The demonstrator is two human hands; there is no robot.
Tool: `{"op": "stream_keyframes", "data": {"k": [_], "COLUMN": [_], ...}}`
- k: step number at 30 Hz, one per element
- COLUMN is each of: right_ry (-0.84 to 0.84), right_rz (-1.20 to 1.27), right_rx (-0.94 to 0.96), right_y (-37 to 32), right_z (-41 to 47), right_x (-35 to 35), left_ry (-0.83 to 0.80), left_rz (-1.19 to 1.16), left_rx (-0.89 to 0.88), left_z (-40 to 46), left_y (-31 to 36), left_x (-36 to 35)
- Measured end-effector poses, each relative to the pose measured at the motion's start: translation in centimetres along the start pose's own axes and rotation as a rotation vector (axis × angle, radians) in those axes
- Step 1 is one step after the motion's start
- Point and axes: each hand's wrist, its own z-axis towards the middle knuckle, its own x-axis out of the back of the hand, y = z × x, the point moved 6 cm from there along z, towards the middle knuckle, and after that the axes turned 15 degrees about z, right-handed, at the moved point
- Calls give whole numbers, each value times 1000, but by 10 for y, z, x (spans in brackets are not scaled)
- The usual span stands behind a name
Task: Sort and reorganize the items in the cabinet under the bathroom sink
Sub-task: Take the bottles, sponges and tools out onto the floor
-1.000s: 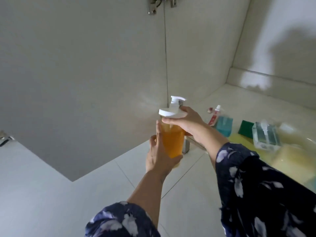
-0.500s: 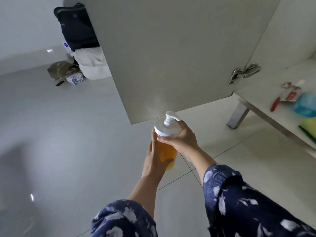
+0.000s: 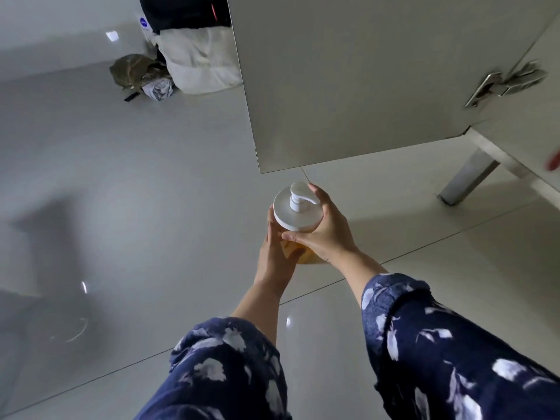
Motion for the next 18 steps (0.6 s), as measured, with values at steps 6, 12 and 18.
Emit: {"op": "stream_keyframes", "data": {"k": [6, 12, 18], "right_ry": [-226, -497, -295], "right_rz": [-145, -598, -589], "right_rx": [-144, -552, -521], "right_y": [-7, -38, -88], "right_z": [-3, -13, -21], "right_x": [14, 78, 154], "left_ry": [-164, -136, -267], "left_rz": [351, 547, 551], "left_rx": [9, -1, -245], "left_z": [-1, 8, 13], "left_y": [11, 87, 196], "left_x": [28, 87, 49]}}
